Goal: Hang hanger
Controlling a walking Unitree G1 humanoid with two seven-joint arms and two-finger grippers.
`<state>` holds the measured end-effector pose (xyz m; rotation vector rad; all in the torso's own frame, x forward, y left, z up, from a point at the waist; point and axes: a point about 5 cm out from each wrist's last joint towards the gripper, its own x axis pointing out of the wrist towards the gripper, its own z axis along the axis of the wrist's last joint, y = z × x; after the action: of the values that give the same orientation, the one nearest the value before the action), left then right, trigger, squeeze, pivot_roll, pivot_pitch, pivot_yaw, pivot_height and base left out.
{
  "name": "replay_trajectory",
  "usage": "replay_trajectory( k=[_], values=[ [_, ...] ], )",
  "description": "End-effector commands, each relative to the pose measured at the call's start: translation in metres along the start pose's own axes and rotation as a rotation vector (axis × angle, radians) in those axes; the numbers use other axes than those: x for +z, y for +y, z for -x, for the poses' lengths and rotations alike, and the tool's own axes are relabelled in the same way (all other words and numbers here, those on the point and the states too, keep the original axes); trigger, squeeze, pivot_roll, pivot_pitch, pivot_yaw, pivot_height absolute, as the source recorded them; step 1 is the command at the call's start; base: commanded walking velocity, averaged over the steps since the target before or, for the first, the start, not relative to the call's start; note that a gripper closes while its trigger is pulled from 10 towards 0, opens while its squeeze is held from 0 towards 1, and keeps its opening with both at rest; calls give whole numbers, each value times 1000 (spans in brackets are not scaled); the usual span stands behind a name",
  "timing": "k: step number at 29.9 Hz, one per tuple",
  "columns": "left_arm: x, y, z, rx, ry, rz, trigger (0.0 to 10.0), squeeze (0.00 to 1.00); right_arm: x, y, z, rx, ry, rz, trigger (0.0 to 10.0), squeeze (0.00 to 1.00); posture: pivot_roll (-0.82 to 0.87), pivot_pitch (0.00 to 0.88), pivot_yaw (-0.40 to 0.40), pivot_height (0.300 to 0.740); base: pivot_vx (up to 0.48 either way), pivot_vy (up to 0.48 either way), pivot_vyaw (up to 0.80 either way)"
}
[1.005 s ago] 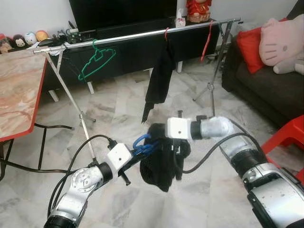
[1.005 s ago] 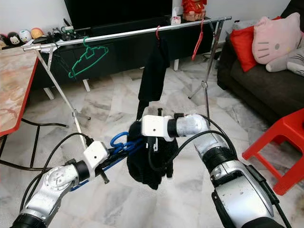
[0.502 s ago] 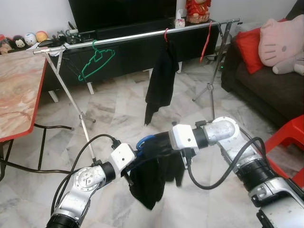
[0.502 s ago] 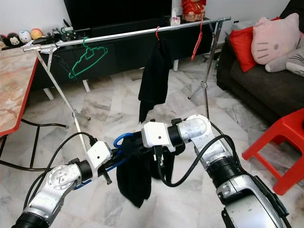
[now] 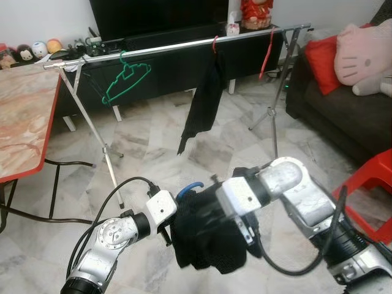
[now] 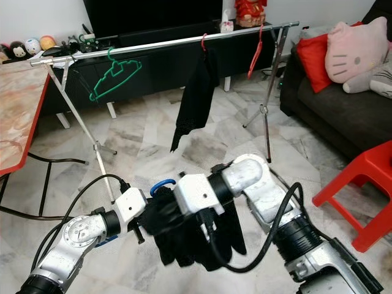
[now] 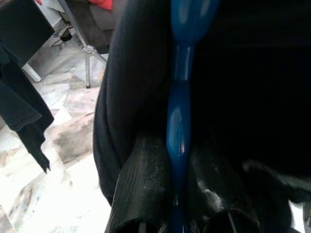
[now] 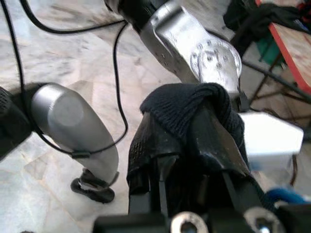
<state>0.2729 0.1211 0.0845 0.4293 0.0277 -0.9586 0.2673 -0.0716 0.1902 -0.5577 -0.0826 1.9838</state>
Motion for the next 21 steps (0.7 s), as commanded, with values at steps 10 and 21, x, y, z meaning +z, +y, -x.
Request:
replay_trajectory(
  k=[10, 21],
  values=[
    [-9, -2, 5, -24, 61, -37, 10000, 0, -9, -23, 16, -256, 95, 18, 10000, 0, -131, 0, 36, 740, 0, 0, 0],
    [-16, -3, 14, -27, 94, -39, 10000, 0, -73, -29, 51, -599, 405, -155, 10000, 0, -125, 0, 37, 740, 0, 0, 0]
  ],
)
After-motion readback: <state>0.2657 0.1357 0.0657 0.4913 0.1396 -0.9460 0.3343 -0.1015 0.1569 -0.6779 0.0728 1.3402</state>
